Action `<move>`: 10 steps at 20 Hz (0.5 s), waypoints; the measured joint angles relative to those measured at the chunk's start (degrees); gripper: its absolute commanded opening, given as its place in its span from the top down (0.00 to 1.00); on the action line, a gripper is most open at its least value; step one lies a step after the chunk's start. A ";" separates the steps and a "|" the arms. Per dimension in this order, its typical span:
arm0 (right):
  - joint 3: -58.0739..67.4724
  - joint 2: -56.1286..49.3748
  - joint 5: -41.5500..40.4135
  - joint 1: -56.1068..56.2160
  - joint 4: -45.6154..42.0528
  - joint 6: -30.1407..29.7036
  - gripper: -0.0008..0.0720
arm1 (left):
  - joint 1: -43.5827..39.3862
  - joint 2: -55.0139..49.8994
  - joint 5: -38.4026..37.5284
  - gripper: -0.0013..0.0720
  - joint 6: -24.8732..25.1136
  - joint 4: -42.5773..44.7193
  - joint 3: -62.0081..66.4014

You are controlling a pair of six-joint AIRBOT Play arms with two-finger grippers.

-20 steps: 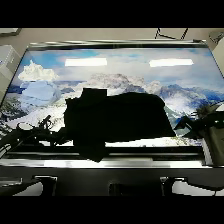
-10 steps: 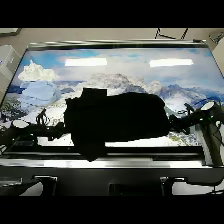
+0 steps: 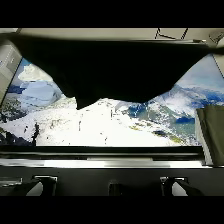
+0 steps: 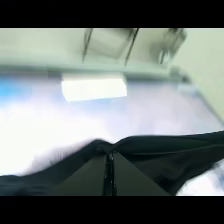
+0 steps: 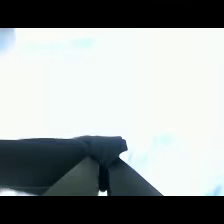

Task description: Fold the clothes and pants, and hang the long-sleeved shirts on hangers.

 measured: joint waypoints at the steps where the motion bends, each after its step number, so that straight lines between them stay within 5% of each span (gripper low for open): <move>1: 2.29 3.67 -1.31 0.00 -0.68 -0.26 0.93 | 0.02 1.51 0.26 0.96 0.26 0.09 3.82; 10: 7.67 21.31 -6.80 0.02 -7.72 4.70 0.93 | 0.02 13.73 5.14 0.96 -3.13 4.85 13.81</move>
